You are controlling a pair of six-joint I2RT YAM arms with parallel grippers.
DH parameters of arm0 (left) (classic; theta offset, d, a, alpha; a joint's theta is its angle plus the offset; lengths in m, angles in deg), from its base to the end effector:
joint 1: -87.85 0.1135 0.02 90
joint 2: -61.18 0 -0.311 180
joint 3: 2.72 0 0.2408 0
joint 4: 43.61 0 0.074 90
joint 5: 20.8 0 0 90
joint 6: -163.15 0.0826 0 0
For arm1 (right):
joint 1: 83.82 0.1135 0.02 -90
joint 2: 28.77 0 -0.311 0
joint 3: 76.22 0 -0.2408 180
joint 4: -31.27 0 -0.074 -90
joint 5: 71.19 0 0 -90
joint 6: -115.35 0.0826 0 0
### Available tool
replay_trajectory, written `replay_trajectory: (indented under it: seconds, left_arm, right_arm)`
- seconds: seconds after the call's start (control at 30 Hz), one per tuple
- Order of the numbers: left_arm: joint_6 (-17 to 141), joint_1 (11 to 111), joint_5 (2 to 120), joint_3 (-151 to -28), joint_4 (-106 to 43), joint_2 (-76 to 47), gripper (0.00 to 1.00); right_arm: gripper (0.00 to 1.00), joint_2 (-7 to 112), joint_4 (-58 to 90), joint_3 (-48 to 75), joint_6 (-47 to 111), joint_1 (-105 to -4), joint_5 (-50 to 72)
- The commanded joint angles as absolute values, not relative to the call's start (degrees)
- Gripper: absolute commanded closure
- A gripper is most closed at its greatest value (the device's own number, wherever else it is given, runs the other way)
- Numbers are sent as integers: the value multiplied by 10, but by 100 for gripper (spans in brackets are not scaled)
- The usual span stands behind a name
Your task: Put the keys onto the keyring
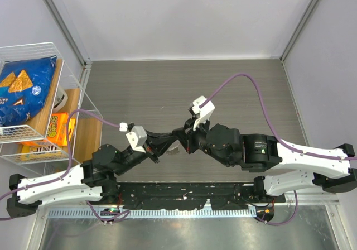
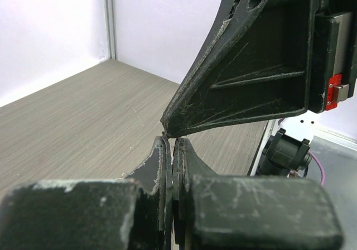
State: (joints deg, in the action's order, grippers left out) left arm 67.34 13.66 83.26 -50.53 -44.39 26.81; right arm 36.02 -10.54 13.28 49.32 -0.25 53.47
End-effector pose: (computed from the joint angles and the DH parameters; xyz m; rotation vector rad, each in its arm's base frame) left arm 0.0593 -0.1359 0.3829 0.5970 1.2696 -1.0137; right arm 0.0737 0.2341 0.4600 -0.5339 1.7919 0.7688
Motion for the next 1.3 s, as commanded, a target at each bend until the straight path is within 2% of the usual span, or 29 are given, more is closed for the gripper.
replay_trajectory:
  seconds: [0.0,0.5,0.77,1.0,1.27]
  left_arm:
    - [688,136,830,-512,-498,262,100]
    - [689,137,851,-516,-483,257,100]
    - [686,136,860,-512,-476,264,100]
    - [683,137,863,-508,-472,273,100]
    - [681,136,877,-511,-457,279,100]
  right_arm:
    - [94,359,-73,120,500,5,539]
    - [94,349,-81,122,497,6,534]
    - [69,336,-82,129,498,6,553]
    - [67,328,-86,129,496,7,568]
    - [59,279,-126,167,514,5,626]
